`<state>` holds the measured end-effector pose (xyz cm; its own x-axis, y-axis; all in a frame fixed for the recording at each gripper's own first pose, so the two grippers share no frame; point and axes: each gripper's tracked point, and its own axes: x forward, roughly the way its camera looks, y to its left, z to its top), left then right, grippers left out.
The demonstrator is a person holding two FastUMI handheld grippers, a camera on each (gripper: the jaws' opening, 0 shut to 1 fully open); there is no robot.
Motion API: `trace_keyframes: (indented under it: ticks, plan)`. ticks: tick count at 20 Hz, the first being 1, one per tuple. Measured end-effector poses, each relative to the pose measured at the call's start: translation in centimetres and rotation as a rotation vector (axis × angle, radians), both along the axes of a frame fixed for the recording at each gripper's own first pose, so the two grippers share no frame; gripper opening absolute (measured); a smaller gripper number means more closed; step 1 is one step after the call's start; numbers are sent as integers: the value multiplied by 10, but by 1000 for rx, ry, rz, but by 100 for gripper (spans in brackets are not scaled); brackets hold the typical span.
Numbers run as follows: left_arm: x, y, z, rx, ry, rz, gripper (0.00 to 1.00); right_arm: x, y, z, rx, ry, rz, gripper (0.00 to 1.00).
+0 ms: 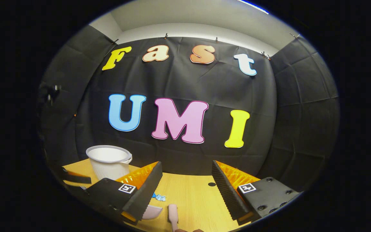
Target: Pick up the small broom and dustpan from the desktop, sweep the trash into the dustpan with the broom, and then empty the trash into the garbage bin.
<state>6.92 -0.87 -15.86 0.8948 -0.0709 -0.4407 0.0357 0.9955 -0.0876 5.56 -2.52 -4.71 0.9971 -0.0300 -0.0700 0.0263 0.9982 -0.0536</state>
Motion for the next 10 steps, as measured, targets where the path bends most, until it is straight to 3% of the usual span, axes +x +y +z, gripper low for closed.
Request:
trace_keyframes:
  ticks: [5, 10]
  plan:
    - [-18, -19, -102, -40, 375, 5, 79, 16, -10, -31, -40, 26, 49, 99]
    - [-23, -21, -159, -33, 614, 30, 79, 28, -28, -81, -58, 113, 129, 99]
